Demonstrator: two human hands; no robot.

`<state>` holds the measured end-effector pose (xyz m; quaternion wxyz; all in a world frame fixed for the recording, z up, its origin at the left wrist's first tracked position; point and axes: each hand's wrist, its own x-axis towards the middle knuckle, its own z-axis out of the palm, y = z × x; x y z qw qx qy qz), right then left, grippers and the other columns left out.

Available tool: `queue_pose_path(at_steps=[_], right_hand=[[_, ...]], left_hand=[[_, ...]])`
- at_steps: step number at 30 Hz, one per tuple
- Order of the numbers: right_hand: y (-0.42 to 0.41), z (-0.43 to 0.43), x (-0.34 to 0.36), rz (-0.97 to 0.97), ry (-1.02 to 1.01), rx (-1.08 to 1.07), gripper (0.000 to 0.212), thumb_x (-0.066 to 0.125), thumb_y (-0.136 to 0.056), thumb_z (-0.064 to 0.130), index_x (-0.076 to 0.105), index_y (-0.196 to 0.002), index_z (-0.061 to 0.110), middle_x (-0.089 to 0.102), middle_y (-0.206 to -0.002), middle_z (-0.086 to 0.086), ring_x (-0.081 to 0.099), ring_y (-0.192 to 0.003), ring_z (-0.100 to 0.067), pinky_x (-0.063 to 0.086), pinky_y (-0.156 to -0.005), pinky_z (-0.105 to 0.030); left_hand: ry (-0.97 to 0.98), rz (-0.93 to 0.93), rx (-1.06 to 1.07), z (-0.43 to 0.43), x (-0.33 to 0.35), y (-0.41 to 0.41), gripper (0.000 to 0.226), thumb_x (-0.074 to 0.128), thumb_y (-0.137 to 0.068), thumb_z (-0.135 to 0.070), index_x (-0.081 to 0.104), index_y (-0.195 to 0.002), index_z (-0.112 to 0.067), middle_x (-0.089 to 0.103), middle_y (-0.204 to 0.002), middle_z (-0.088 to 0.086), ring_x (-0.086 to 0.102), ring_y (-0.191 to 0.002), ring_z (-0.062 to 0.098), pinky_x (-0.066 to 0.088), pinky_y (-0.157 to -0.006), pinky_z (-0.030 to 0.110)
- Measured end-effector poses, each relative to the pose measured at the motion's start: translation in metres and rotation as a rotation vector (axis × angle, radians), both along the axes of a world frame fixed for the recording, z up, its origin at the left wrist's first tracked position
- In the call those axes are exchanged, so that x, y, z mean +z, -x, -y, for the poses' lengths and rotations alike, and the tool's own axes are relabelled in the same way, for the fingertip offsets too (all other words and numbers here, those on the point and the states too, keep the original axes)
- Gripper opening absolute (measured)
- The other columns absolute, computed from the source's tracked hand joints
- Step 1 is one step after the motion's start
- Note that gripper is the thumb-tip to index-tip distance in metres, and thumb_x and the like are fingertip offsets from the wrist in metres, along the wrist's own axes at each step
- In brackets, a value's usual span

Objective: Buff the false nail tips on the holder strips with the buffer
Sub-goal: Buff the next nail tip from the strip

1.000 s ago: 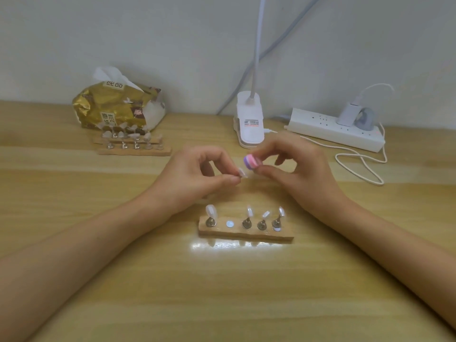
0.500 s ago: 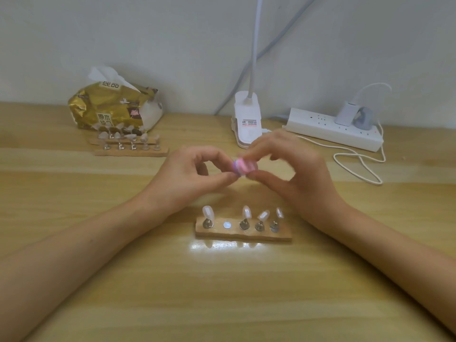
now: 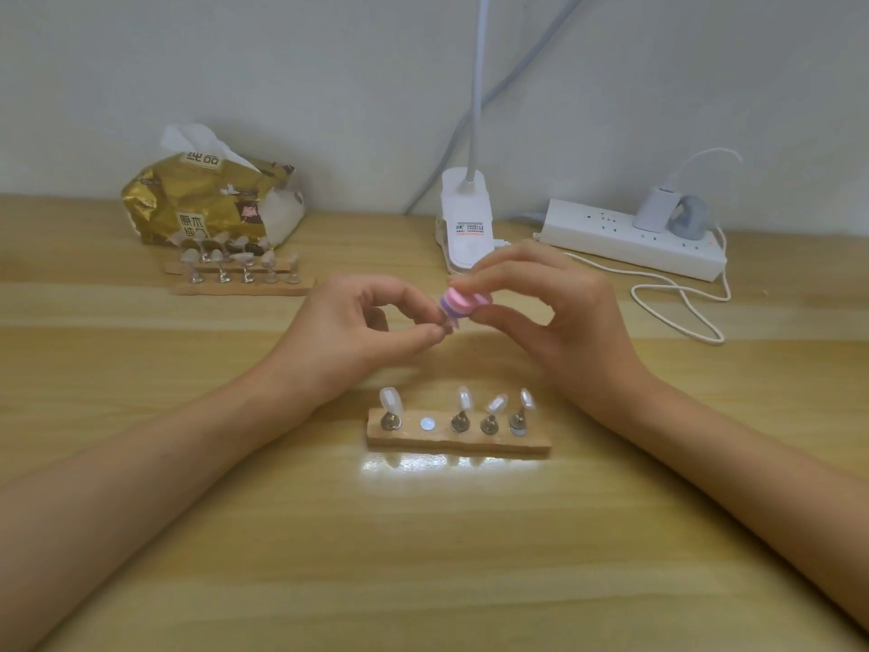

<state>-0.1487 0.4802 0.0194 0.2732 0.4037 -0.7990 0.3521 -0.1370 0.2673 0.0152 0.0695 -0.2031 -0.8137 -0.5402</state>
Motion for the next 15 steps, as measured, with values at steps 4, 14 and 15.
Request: queue_pose_path(at_steps=[4,14,15], right_hand=[[0.0003,-0.0005,0.0000,-0.020,-0.020,0.028,0.016,0.076,-0.086,0.004,0.077,-0.102,0.005,0.070,-0.099,-0.008,0.069,-0.092,-0.023,0.053,-0.082,-0.045],[-0.0028,0.0047,0.0004,0.008,0.019,0.020,0.015,0.076,-0.086,0.005,0.077,-0.101,0.006,0.071,-0.096,-0.008,0.068,-0.090,-0.022,0.052,-0.082,-0.042],[-0.0037,0.0071,-0.0002,-0.029,-0.010,0.051,0.014,0.076,-0.086,0.006,0.077,-0.100,0.007,0.070,-0.097,-0.008,0.068,-0.089,-0.021,0.052,-0.082,-0.040]], left_hand=[[-0.015,-0.001,0.019,-0.0001,-0.0001,-0.0001,0.023,0.080,-0.069,-0.050,0.076,-0.076,-0.029,0.036,-0.045,-0.009,0.025,-0.044,0.006,0.021,-0.043,0.016],[-0.018,0.011,-0.019,0.0002,0.0007,-0.0004,0.015,0.082,-0.072,-0.043,0.077,-0.077,-0.030,0.041,-0.045,-0.013,0.026,-0.044,0.005,0.022,-0.043,0.016],[-0.020,0.014,-0.013,0.0008,0.0001,0.0000,0.023,0.080,-0.068,-0.051,0.076,-0.078,-0.030,0.039,-0.047,-0.006,0.025,-0.045,0.007,0.021,-0.044,0.018]])
